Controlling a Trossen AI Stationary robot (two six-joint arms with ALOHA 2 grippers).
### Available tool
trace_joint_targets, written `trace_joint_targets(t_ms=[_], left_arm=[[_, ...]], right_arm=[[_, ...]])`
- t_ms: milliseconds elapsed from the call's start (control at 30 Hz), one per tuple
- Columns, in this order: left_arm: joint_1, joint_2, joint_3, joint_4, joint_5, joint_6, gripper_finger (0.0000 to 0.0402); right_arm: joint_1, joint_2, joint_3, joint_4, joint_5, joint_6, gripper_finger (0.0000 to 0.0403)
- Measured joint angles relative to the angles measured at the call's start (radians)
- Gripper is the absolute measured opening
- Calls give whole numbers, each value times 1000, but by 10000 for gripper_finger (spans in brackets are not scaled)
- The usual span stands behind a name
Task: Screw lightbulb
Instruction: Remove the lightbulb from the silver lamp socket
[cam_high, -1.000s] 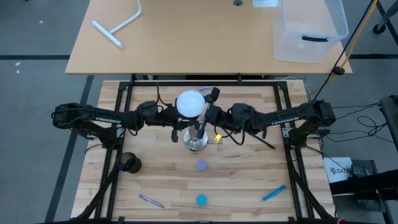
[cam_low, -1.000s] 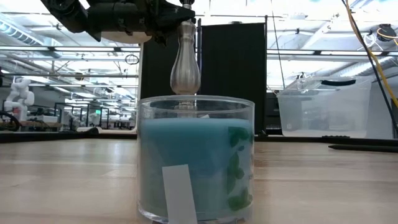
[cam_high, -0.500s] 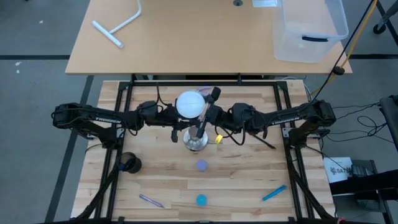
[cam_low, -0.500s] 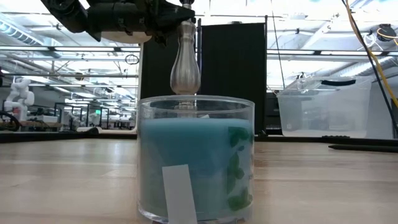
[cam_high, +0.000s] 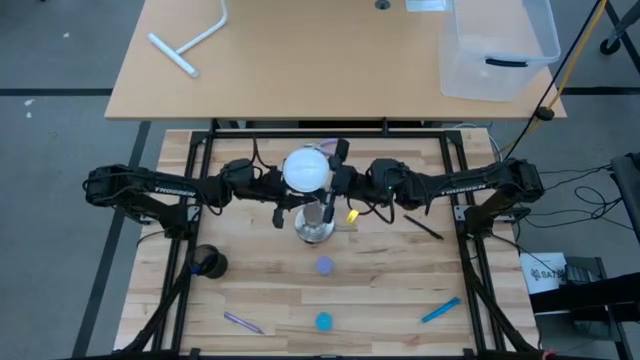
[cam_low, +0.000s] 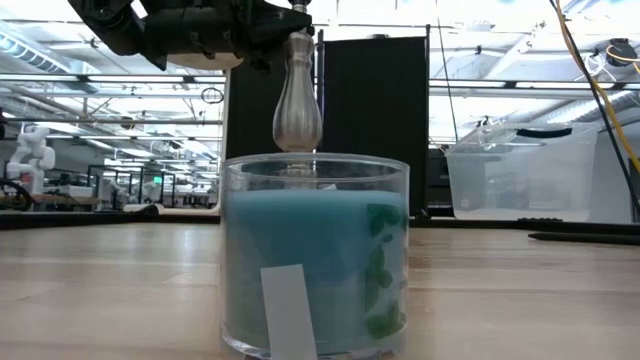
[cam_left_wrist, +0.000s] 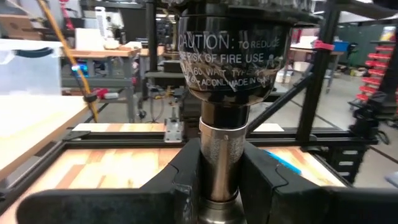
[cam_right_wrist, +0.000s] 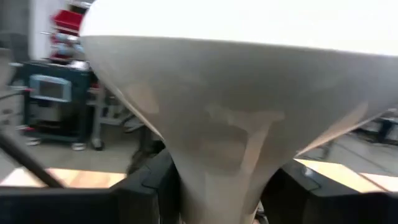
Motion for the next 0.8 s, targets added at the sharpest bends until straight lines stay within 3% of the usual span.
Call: trace_joint_targets(t_ms=[400, 800], left_arm=[[-2, 0, 0, -3, 68, -10, 75], [-2, 0, 1, -6, 97, -23, 75]], right_arm=[[-120, -29, 44, -150, -398, 162, 160], [-190, -23, 48, -143, -667, 253, 161]])
